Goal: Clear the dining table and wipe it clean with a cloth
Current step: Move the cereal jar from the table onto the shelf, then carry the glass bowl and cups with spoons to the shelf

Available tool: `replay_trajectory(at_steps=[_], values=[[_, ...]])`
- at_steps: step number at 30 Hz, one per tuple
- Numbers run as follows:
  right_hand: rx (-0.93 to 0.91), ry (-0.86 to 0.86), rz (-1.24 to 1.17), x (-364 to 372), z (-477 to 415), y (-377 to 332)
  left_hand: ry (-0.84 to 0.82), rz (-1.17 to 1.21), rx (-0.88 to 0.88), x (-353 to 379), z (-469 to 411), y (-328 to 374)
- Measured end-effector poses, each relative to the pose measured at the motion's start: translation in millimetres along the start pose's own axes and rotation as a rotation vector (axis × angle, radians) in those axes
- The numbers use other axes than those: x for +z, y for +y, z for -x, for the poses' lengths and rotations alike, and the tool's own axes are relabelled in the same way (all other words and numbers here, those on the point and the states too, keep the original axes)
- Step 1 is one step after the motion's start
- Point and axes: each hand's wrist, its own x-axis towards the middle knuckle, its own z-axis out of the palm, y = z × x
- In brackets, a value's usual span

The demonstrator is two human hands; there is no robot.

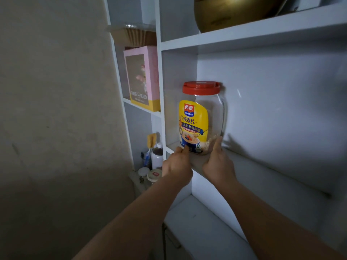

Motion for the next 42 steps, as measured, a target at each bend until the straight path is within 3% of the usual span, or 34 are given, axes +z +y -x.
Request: replay_trajectory(at_steps=[5, 14, 20, 42], values=[[-0.186, 0.131, -0.148, 1, 20, 7, 0.070, 0.328, -0.128, 0, 29, -3], [-0.402, 0.067, -0.150, 3, 85, 3, 0.065, 0.215, -0.409, -26, 122, -14], [-0.511, -0.194, -0.143, 7, 144, -3, 0.096, 0.193, -0.575, -37, 204, -20], [-1.121, -0.899, -0.401, 1, 426, -129, 0.529, 0.055, -1.372, -101, 564, -16]])
